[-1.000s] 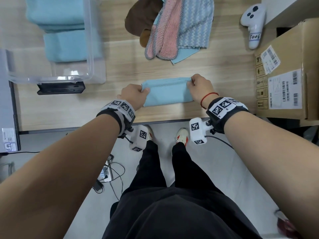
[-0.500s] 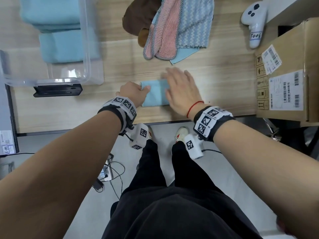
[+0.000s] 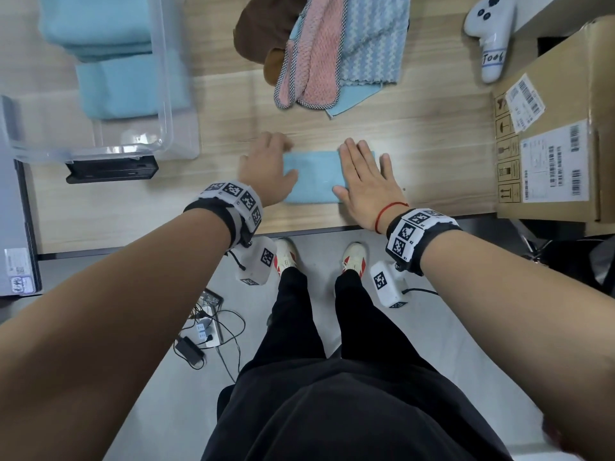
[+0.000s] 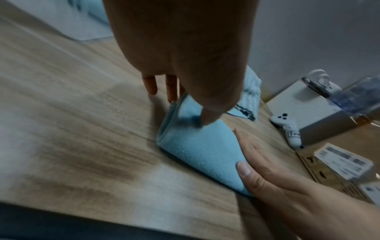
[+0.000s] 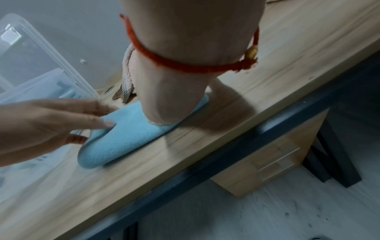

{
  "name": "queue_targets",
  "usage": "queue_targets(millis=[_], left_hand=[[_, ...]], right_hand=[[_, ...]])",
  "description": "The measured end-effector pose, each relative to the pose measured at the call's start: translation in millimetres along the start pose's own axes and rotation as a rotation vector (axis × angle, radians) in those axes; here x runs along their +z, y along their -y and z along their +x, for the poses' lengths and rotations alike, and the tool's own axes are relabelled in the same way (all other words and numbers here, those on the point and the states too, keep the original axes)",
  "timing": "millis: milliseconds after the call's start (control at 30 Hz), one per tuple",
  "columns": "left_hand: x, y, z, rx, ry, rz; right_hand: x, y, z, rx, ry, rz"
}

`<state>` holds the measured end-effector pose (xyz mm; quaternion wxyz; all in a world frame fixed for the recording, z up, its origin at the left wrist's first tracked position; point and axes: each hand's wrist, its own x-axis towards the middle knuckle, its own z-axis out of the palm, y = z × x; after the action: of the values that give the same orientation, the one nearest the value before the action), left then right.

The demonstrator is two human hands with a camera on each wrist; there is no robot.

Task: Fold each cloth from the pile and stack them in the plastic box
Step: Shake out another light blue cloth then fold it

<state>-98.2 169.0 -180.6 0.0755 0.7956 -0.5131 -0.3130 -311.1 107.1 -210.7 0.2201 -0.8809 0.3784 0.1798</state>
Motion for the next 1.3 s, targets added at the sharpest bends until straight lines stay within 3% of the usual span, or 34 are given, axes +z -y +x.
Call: queue_targets(millis=[100, 300, 400, 633, 800, 933, 1067, 1300], left_hand=[[5.4, -16.6, -4.0, 0.088, 0.106, 0.151], [18.1, -24.9, -8.4, 0.034, 0.319, 0.308], [19.5, -22.4, -10.0, 0.039, 0.362, 0.175], [-3.6, -27.7, -20.6, 0.007, 0.313, -0.111], [-30.2, -55.7, -34.9, 0.117, 0.289, -0.064], [-69.4, -85.4, -50.2, 0.225, 0.218, -0.032], [-108.8, -96.4, -62.3, 0.195, 0.120, 0.018], [-174.4, -83.4, -85.0, 0.129, -0.040, -0.016]], right_hand=[[1.1, -1.0, -4.3, -0.002, 0.001, -0.013], [8.1, -3.8, -16.3, -0.018, 0.013, -0.053], [11.3, -3.7, -22.3, -0.031, 0.023, -0.054], [3.0, -5.3, -36.1, -0.034, 0.042, -0.011], [-38.6, -12.5, -44.0, -0.014, 0.008, 0.039], [-89.9, -10.6, -42.5, -0.086, 0.096, 0.069], [-132.0, -2.5, -45.6, -0.152, 0.164, 0.133], [-192.6, 20.8, -41.2, -0.251, 0.025, 0.237]])
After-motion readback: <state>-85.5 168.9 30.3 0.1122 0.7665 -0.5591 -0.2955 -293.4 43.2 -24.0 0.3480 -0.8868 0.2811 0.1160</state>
